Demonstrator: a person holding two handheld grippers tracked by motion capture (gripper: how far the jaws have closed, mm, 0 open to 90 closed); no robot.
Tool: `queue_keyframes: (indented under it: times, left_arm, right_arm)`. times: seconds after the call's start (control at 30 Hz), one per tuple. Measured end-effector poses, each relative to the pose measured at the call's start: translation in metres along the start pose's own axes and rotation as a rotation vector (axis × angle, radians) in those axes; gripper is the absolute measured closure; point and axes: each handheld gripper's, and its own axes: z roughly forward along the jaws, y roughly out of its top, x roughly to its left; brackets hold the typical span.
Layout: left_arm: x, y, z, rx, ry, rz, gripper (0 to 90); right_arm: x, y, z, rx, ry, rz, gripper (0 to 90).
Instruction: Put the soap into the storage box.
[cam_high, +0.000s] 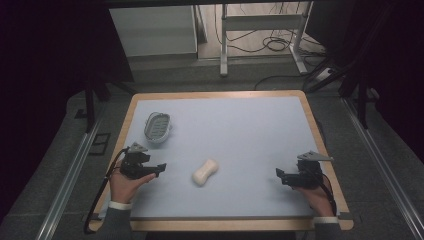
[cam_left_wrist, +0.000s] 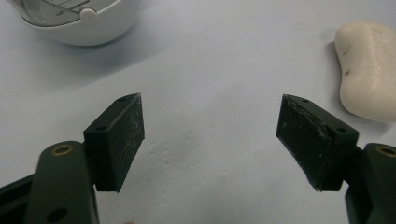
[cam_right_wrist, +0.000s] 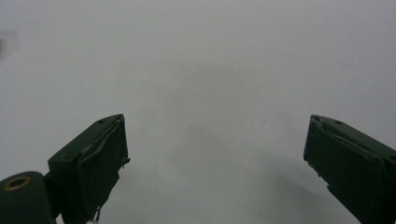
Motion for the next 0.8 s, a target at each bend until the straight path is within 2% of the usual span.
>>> queue_keyframes:
  times: [0.1, 0.23, 0.43, 0.8]
  left_arm:
    - [-0.004, 0.002, -0.002, 0.009, 0.006, 0.019, 23.5]
    - [-0.013, 0.010, -0.009, 0.006, -0.013, 0.036, 24.4]
    - [-0.012, 0.016, -0.015, 0.019, -0.021, 0.044, 24.5]
    - [-0.026, 0.036, -0.021, 0.031, -0.030, 0.119, 24.4]
  right_arm:
    - [0.000, 0.000, -0.001, 0.001, 0.001, -0.002, 6.4]
    - [0.002, 0.002, -0.005, -0.013, -0.013, -0.009, 6.8]
    - [0.005, 0.003, -0.006, -0.016, -0.030, -0.017, 7.3]
    - [0.003, 0.000, -0.008, -0.014, -0.045, -0.017, 7.9]
